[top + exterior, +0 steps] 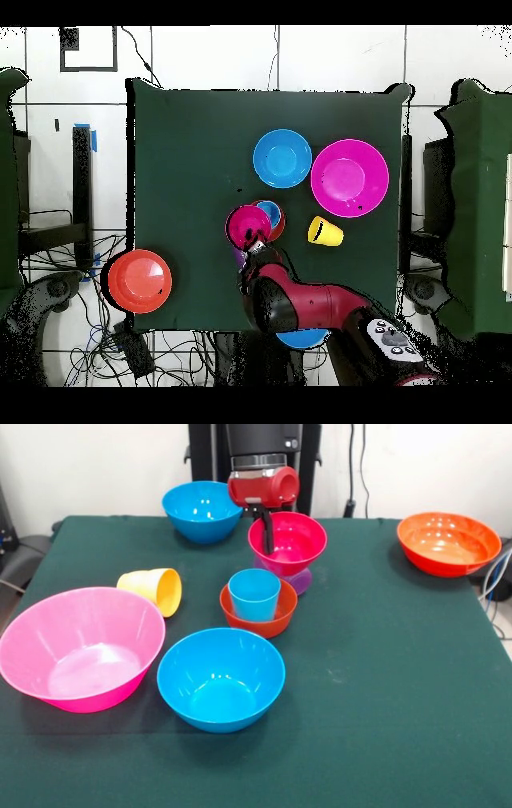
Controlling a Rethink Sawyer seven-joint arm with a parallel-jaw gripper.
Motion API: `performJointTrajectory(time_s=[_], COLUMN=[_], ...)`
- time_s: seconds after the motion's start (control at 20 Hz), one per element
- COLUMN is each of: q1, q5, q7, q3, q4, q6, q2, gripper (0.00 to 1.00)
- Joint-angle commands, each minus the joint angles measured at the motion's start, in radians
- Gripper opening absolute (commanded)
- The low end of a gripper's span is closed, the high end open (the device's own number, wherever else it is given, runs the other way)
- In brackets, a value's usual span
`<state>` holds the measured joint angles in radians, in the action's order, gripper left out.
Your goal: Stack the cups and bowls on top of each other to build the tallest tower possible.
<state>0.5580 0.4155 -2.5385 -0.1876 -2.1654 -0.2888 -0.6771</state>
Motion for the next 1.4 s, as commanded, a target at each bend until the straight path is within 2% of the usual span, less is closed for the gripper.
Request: performJointTrajectory(time_s=[0.05,0.45,0.7,0.9,1.2,1.4], q1=[-0.034,-0.036,-0.029,-0.045,-0.015,-0.014], q5=[-0.036,0.019,0.004,0.004,0.011,0.02], q7=[-0.066,-0.04,-0.045,-0.032,-0.024,-0.014], q3=[-0.034,-0.02,-0.035,-0.021,-0.054,-0.049], q4=[0.044,0.086,0.075,0.093,0.091,0.105], q6=[0.091,0.005,0.05,0.049,0.096,0.094], q2=[-0.003,0.017,0.0,-0.01,-0.025,-0.028], gripper=[0.0,0.0,0.0,0.0,0.0,0.0])
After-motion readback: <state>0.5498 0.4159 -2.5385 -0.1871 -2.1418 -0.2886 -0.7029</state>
